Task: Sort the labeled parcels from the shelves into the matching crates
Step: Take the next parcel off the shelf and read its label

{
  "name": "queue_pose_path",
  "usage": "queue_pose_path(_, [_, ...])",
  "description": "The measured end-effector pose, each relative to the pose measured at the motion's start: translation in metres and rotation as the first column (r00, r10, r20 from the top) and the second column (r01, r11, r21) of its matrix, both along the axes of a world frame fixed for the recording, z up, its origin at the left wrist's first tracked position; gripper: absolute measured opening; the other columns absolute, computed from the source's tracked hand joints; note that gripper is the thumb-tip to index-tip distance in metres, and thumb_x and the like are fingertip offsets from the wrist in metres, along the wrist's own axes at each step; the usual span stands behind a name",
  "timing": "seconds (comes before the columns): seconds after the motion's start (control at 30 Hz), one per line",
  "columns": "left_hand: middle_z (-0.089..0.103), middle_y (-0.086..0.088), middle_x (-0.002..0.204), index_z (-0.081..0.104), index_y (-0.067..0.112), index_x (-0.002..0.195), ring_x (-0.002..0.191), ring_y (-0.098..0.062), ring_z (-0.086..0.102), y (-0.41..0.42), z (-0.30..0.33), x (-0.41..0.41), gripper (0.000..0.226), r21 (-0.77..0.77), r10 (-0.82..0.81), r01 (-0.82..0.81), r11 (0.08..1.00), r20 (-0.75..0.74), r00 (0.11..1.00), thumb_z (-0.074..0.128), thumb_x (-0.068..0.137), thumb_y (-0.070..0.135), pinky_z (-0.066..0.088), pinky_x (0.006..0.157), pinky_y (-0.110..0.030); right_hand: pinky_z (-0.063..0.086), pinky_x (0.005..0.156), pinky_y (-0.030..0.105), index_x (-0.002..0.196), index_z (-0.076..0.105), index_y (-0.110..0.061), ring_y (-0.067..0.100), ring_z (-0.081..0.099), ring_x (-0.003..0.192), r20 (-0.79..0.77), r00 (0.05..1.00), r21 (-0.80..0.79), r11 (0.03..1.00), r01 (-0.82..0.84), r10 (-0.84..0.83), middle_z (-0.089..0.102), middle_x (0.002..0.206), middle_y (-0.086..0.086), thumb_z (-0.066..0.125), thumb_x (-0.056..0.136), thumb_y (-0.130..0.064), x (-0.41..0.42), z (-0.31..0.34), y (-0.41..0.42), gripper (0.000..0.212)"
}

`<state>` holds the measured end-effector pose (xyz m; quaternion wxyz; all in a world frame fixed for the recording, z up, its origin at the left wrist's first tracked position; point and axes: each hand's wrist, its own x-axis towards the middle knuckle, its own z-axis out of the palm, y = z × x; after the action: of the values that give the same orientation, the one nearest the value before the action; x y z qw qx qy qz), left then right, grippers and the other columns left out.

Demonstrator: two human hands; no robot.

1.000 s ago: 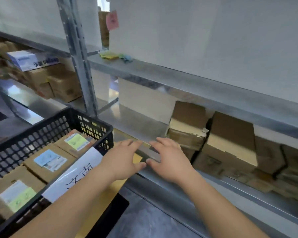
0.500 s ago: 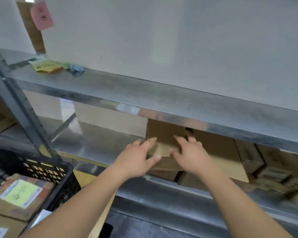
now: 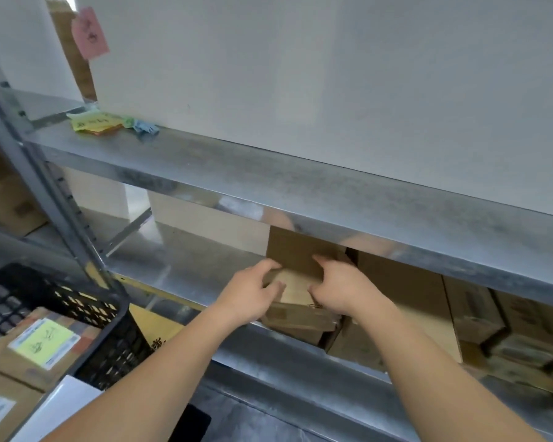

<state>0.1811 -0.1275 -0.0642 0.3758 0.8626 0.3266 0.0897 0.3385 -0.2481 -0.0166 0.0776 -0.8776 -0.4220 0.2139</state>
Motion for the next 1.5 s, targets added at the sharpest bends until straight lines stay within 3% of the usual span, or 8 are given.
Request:
queue_pose_path(0.13, [0.066, 0.014, 0.112, 0.059, 0.038, 0.120, 0.083, -0.007, 0.065, -0.016, 0.009, -0.013, 0.030, -0.002, 0.160, -0.161, 0.987, 0.079, 0.984, 0.065, 0.091, 0.043, 0.041, 0.060, -0.006, 0.036, 0.114, 0.028, 0.160, 0.030, -0.025, 0.024, 0.037, 0.147, -0.067, 0.998, 0.121, 0.993, 0.014, -0.006, 0.041, 0.160, 0.004, 0.063, 0.087, -0.031, -0.002, 0.005, -0.002, 0.081])
queue_pose_path(0.43, [0.055, 0.011, 0.116, 0.039, 0.051, 0.130, 0.094, -0.006, 0.058, -0.051, 0.023, -0.057, 0.065, -0.039, 0.228, -0.226, 0.973, 0.057, 0.972, 0.074, 0.076, 0.037, 0.049, 0.068, -0.022, 0.047, 0.103, 0.036, 0.136, 0.046, -0.046, 0.027, 0.061, 0.112, -0.125, 0.985, 0.317, 0.945, -0.078, 0.123, 0.049, 0.128, 0.006, 0.065, 0.087, -0.048, -0.020, 0.004, -0.022, 0.053])
queue_pose_path(0.67, [0.066, 0.002, 0.096, 0.044, 0.048, 0.117, 0.079, -0.016, 0.063, -0.086, 0.023, -0.092, 0.023, 0.028, 0.372, -0.375, 0.927, 0.071, 0.926, 0.056, 0.096, 0.051, 0.054, 0.073, -0.040, 0.049, 0.100, 0.037, 0.124, 0.051, -0.044, 0.023, 0.060, 0.107, -0.157, 0.958, 0.360, 0.917, -0.172, 0.241, 0.047, 0.124, 0.000, 0.067, 0.085, -0.052, -0.043, 0.000, -0.023, 0.043])
queue_pose_path(0.8, [0.064, 0.009, 0.100, 0.029, 0.057, 0.131, 0.082, -0.010, 0.064, -0.102, 0.035, -0.121, 0.062, -0.021, 0.465, -0.465, 0.885, 0.031, 0.885, 0.069, 0.086, 0.046, 0.051, 0.066, -0.026, 0.046, 0.104, 0.037, 0.146, 0.031, -0.039, 0.023, 0.055, 0.125, -0.178, 0.928, 0.405, 0.884, -0.234, 0.327, 0.047, 0.145, 0.001, 0.078, 0.076, -0.046, -0.062, 0.005, -0.021, 0.085])
queue_pose_path(0.9, [0.062, 0.008, 0.110, 0.010, 0.063, 0.139, 0.088, -0.009, 0.064, -0.107, 0.044, -0.141, 0.097, -0.020, 0.504, -0.504, 0.864, 0.028, 0.863, 0.078, 0.073, 0.042, 0.051, 0.069, -0.025, 0.052, 0.095, 0.041, 0.152, -0.001, -0.050, 0.026, 0.061, 0.114, -0.177, 0.906, 0.428, 0.859, -0.282, 0.385, 0.055, 0.138, 0.001, 0.083, 0.069, -0.042, -0.083, 0.015, -0.020, 0.118])
queue_pose_path(1.0, [0.053, 0.009, 0.124, -0.003, 0.066, 0.142, 0.098, -0.007, 0.061, -0.114, 0.053, -0.159, 0.120, 0.003, 0.548, -0.549, 0.836, 0.062, 0.834, 0.083, 0.065, 0.031, 0.057, 0.077, -0.030, 0.054, 0.092, 0.044, 0.149, -0.018, -0.054, 0.024, 0.064, 0.107, -0.165, 0.887, 0.452, 0.833, -0.320, 0.430, 0.060, 0.133, 0.000, 0.086, 0.069, -0.041, -0.102, 0.022, -0.021, 0.132])
queue_pose_path(1.2, [0.054, 0.007, 0.116, -0.027, 0.068, 0.138, 0.085, -0.011, 0.063, -0.125, 0.060, -0.191, 0.146, 0.132, 0.583, -0.578, 0.806, -0.001, 0.813, 0.090, 0.062, 0.022, 0.056, 0.058, -0.026, 0.053, 0.093, 0.039, 0.149, -0.022, -0.056, 0.021, 0.062, 0.111, -0.155, 0.852, 0.459, 0.800, -0.387, 0.501, 0.059, 0.139, -0.005, 0.090, 0.069, -0.045, -0.130, 0.025, -0.021, 0.138])
queue_pose_path(1.5, [0.063, 0.007, 0.109, 0.020, 0.063, 0.129, 0.076, -0.013, 0.067, -0.142, 0.073, -0.263, 0.076, 0.142, 0.628, -0.647, 0.749, 0.156, 0.762, 0.077, 0.082, 0.047, 0.061, 0.066, -0.041, 0.055, 0.081, 0.035, 0.124, 0.031, -0.057, 0.004, 0.061, 0.096, -0.175, 0.778, 0.581, 0.701, -0.413, 0.603, 0.058, 0.108, -0.023, 0.078, 0.080, -0.057, -0.180, 0.040, -0.030, 0.063])
